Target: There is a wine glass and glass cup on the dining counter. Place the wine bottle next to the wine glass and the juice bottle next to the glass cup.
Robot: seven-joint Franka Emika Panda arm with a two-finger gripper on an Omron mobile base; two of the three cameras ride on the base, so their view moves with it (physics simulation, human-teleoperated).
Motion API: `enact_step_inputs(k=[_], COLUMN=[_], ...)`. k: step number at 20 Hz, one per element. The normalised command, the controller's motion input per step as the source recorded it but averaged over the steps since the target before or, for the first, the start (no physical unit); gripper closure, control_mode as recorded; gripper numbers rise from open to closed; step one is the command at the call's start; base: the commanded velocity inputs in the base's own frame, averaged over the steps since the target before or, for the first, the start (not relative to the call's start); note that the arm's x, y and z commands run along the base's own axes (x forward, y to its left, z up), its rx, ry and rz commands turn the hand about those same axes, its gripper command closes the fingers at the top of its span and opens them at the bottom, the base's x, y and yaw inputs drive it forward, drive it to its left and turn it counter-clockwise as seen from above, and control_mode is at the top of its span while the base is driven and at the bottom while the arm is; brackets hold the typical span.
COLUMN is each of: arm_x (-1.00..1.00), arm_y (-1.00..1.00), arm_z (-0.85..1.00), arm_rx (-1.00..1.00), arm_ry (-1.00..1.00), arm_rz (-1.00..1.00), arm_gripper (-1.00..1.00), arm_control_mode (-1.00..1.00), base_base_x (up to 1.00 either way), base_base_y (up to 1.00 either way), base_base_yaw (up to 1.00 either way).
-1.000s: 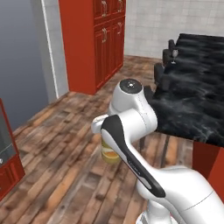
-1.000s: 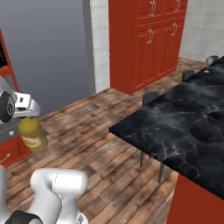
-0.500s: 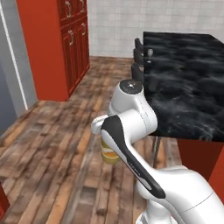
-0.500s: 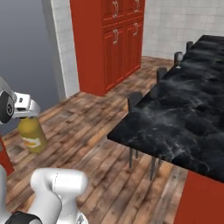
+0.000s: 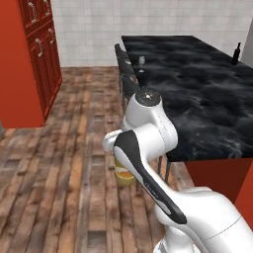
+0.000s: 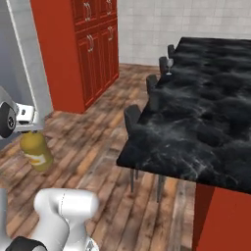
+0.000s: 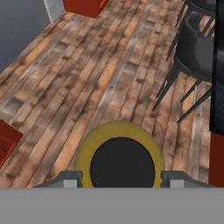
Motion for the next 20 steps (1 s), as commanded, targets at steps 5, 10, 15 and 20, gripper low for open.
enact_step_inputs(k=[5, 10, 15, 20], arm_x=[0.00, 0.00, 0.00, 0.00], arm_y=[0.00, 0.00, 0.00, 0.00], arm_z=[0.00, 0.00, 0.00, 0.00], arm_rx=[0.00, 0.00, 0.00, 0.00], arm_ry=[0.00, 0.00, 0.00, 0.00], arm_rz=[0.00, 0.00, 0.00, 0.00], arm_gripper=[1.00, 1.00, 1.00, 1.00], arm_control_mode=[1.00, 1.00, 1.00, 1.00], base_base_x=[0.54, 0.54, 0.54, 0.51], base_base_y=[0.46, 0.46, 0.44, 0.44], base_base_yaw=[-0.41, -0.42, -0.44, -0.48])
